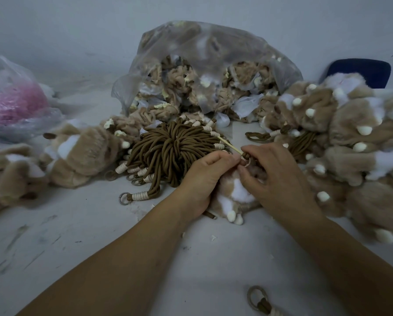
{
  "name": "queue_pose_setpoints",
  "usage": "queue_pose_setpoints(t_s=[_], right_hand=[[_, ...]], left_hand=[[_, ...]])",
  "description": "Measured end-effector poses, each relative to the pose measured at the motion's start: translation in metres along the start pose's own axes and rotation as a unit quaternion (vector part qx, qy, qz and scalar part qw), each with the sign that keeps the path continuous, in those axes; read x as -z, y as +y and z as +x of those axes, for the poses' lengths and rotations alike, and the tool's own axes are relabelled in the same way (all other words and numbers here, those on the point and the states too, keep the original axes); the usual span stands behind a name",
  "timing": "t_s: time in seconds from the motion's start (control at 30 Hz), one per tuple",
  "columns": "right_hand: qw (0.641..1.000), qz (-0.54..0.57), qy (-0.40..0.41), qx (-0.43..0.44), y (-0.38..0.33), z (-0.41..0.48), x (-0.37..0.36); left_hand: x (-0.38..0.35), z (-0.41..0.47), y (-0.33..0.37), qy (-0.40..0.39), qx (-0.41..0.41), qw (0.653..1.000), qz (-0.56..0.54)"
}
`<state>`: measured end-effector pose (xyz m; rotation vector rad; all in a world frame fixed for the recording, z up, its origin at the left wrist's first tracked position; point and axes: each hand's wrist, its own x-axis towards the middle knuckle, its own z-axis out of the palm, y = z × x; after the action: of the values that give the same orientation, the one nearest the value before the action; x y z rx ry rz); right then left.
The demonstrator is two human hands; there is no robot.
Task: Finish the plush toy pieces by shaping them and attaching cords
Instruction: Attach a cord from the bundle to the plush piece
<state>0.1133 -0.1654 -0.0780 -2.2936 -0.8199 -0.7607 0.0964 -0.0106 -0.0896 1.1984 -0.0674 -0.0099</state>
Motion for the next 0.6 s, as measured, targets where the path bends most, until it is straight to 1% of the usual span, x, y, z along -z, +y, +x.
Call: queue_pose_setpoints(t_s=[0.1, 0.23, 0.37, 0.6], right_hand=[[1.000, -0.004, -0.009, 0.004, -0.0017, 0.0001, 0.0003], [0.999, -0.016, -0.027, -0.017, 0.0009, 0.0016, -0.0015], [0.999, -0.034, -0.031, -0.022, -0.0011, 0.0016, -0.0016], [0.999, -0.013, -0.024, -0.019, -0.0005, 0.0021, -0.0053]], left_hand=[[-0.0013, -0.0011, 0.0000, 0.007, -0.007, 1.000, 0.025], [-0.0041, -0.0031, 0.0000, 0.020, -0.016, 0.998, 0.049], [-0.0034, -0.0038, -0.0003, 0.010, -0.013, 0.998, 0.067], [-0.0024, -0.0027, -0.0009, 0.008, -0.014, 0.997, 0.078]])
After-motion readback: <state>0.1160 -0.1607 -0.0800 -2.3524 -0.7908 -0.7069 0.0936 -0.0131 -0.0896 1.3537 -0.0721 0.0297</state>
